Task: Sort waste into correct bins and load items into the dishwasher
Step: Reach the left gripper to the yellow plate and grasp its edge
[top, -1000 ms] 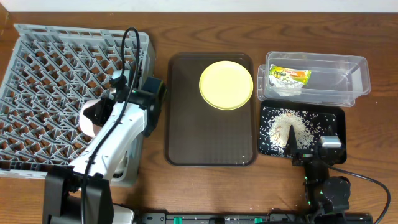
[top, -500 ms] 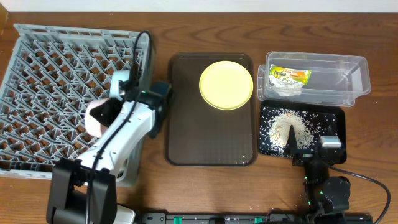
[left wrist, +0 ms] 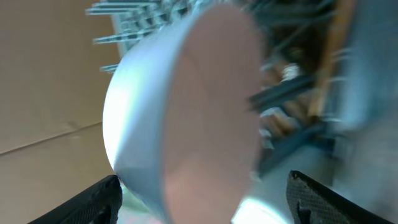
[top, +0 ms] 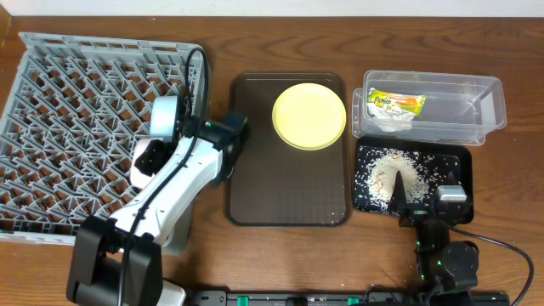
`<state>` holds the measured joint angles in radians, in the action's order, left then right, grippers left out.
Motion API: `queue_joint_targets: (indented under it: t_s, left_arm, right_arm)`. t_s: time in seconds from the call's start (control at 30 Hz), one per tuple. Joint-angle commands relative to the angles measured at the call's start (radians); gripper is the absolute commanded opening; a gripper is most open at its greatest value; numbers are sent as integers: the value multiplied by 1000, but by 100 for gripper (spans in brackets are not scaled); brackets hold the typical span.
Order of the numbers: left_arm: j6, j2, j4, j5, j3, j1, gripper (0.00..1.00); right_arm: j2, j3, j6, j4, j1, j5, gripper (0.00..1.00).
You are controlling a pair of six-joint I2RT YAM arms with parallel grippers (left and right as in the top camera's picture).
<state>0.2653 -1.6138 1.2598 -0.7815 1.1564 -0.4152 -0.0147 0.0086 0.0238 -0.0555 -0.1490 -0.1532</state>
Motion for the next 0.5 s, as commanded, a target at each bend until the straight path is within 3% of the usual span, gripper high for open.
queue_joint_targets:
  t_s: [0.0,0.13,0.2,0.33,0.47]
  left_arm:
    - [21,2,-16,302,119,-39,86]
    - [22,6,-138,451,172,-82,89]
    - [20,6,-213,540,172,-97,96]
    - [29,5,-348,539,172,-97,94]
    - [62,5,-443,560,172,-74,87]
  right_arm:
    - [8,-3,-10,-1,13,1,99]
    - [8,-3,-10,-1,13,1,99]
    - [8,-3,-10,-1,13,1,99]
    - [8,-3,-10,-1,13,1,99]
    - [8,-3,-10,-1,13,1,99]
